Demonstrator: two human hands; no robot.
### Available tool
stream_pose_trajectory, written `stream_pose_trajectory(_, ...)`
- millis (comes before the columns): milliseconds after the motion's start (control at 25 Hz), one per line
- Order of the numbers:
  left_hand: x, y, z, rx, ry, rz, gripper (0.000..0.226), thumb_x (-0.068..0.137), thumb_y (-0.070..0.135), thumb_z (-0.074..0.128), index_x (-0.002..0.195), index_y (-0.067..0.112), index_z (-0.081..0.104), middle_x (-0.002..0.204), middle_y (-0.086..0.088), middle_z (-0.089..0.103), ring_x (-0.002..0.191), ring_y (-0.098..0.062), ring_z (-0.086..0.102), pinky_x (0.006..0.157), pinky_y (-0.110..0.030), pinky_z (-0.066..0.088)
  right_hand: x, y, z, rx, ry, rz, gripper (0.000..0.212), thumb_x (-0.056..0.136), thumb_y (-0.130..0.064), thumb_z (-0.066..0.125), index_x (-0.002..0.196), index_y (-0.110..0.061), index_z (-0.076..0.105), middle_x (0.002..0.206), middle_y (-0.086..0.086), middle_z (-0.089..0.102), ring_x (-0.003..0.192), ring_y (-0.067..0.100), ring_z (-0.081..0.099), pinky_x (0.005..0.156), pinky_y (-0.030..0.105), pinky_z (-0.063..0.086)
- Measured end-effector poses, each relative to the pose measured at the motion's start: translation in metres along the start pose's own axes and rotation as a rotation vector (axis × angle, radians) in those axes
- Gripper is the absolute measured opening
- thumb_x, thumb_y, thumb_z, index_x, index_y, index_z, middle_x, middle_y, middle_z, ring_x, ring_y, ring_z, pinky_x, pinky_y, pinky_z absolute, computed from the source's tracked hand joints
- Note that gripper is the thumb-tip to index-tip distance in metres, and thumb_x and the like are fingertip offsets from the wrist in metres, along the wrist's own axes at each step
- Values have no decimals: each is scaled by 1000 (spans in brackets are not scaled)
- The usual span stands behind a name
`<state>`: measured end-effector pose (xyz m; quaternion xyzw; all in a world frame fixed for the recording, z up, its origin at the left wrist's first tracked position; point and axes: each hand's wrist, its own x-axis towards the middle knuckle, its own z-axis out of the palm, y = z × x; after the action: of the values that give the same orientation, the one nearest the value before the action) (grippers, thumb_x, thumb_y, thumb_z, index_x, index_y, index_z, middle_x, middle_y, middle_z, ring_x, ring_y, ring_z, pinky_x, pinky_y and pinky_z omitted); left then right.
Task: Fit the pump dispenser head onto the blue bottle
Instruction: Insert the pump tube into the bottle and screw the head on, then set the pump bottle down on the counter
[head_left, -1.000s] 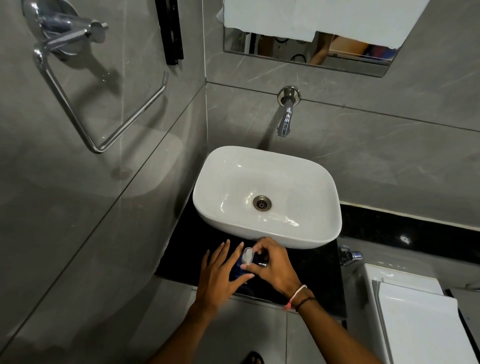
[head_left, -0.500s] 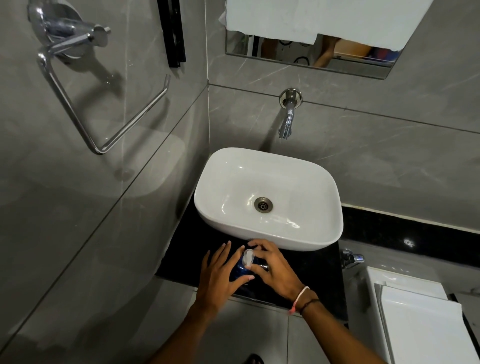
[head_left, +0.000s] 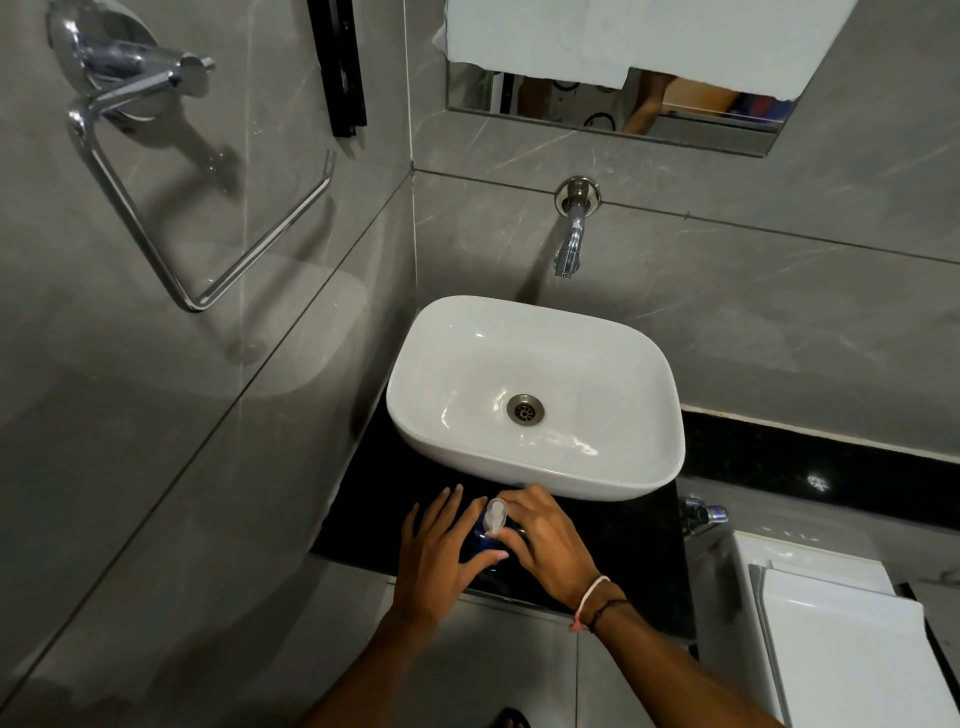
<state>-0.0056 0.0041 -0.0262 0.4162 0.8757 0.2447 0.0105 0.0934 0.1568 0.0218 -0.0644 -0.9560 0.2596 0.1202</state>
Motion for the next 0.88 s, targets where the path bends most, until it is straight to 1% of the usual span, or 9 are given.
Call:
stream_pose_trajectory(240,1,-2,1,18,17,16,72,73,72,58,122,20,67,131,-10,66,126,-30,58,100,-58,48,1,2,-2,34,-34,-12,27,100,-27,63,121,-11,68,129,4,65,116,19,54,104,31,46)
stream_pose_trajectory(320,1,-2,3,20,10,8,73,73,73,57,121,20,68,130,-9,67,125,-29,59,99,-58,49,2,1,0,21,-34,-4,24,101,-25,63,119,-10,69,125,6,67,112,21,55,100,35,50)
stream_pose_trajectory(400,1,-3,4,24,7,5,71,71,69,66,121,19,68,130,-9,67,125,-29,59,98,-58,49,2,0,2,-10,-22,30,26,100,-25,63,119,-8,70,122,9,68,109,23,57,96,40,53)
stream_pose_trajectory(480,0,-4,4,32,6,15,72,70,67,70,123,19,66,131,-9,66,126,-29,58,99,-58,48,1,-3,0,-41,-14,37,31,99,-31,65,120,-8,70,121,8,69,110,22,58,96,42,54)
stream_pose_trajectory(560,-3,-2,3,29,9,19,73,73,68,67,128,19,63,133,-7,65,128,-29,56,102,-59,45,-2,-2,-5,-100,10,18,48,95,-47,65,126,-10,67,125,6,67,115,21,58,100,41,53)
stream_pose_trajectory(640,-5,5,3,-17,18,-23,79,73,73,59,130,19,61,133,-2,65,129,-27,55,106,-59,41,-9,2,-12,-185,103,18,68,90,-63,62,137,-14,58,134,5,63,122,21,57,103,41,52)
stream_pose_trajectory(720,-2,18,5,-68,15,-114,84,69,78,57,133,23,58,134,1,64,132,-23,51,111,-58,34,-15,10,-21,-283,187,70,80,89,-71,57,148,-18,47,147,7,54,132,24,51,109,43,47)
stream_pose_trajectory(800,3,27,9,-77,-5,-206,84,70,77,62,137,27,54,135,1,63,135,-20,47,115,-55,27,-17,21,-30,-377,143,193,93,87,-77,50,157,-19,31,163,12,37,147,28,36,119,47,36)
stream_pose_trajectory(880,3,31,13,-81,-15,-249,80,72,71,68,138,30,52,136,1,63,136,-17,46,117,-52,22,-21,32,-35,-442,20,290,102,86,-83,40,161,-19,15,170,14,17,157,31,18,128,52,21)
